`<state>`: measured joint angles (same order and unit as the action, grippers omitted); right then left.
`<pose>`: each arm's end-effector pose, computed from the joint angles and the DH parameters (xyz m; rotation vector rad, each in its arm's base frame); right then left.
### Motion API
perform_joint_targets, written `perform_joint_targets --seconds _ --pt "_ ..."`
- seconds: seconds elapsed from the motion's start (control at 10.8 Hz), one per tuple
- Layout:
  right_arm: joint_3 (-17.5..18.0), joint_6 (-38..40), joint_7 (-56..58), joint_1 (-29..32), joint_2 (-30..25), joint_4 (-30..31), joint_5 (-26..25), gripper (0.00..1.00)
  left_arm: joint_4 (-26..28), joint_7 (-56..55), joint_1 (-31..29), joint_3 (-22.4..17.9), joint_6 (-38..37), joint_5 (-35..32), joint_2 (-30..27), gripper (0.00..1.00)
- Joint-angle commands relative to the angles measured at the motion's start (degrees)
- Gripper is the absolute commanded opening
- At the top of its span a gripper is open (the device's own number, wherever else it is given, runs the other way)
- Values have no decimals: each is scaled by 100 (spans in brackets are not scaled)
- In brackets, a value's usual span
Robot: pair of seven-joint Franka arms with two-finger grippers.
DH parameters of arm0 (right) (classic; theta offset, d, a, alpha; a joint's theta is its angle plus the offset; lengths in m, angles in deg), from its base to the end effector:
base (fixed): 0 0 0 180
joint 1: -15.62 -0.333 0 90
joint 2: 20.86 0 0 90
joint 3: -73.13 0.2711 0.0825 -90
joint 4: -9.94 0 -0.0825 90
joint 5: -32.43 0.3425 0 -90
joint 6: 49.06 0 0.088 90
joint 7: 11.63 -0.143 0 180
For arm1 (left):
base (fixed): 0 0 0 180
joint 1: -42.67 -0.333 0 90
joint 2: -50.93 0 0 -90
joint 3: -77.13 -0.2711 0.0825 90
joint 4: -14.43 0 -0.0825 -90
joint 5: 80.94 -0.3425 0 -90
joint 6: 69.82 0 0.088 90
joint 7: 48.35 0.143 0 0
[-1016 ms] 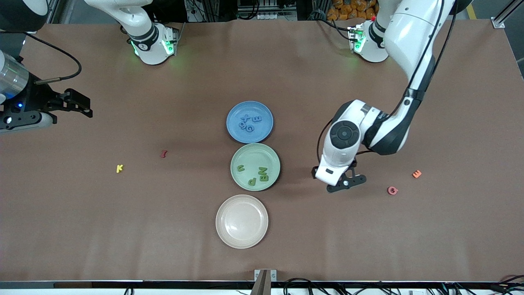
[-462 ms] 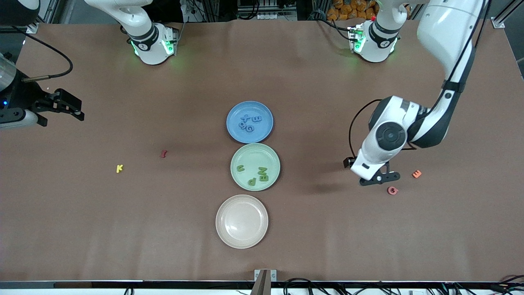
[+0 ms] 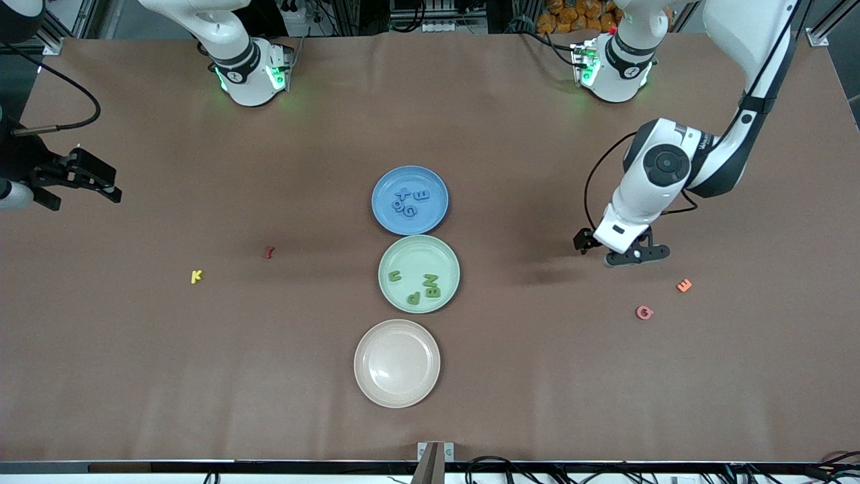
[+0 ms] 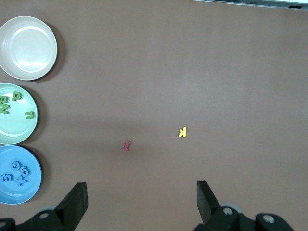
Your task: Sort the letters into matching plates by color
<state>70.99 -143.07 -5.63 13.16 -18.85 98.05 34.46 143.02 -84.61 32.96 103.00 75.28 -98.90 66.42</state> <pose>0.5321 0.0081 0.5462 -3.1044 -0.1695 -0.1081 0.4926 -0.1463 0.2159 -3.0973 -0.1785 -0.1273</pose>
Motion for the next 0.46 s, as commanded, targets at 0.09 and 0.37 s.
perform_joint_targets --seconds 0.09,0.37 --pt "-15 -12 77 -17 -87 48 113 100 -200 39 -83 93 -338 -111 -362 100" --pt "-15 5 77 -26 -87 48 122 100 -1333 1143 -83 111 -2078 3 -354 100"
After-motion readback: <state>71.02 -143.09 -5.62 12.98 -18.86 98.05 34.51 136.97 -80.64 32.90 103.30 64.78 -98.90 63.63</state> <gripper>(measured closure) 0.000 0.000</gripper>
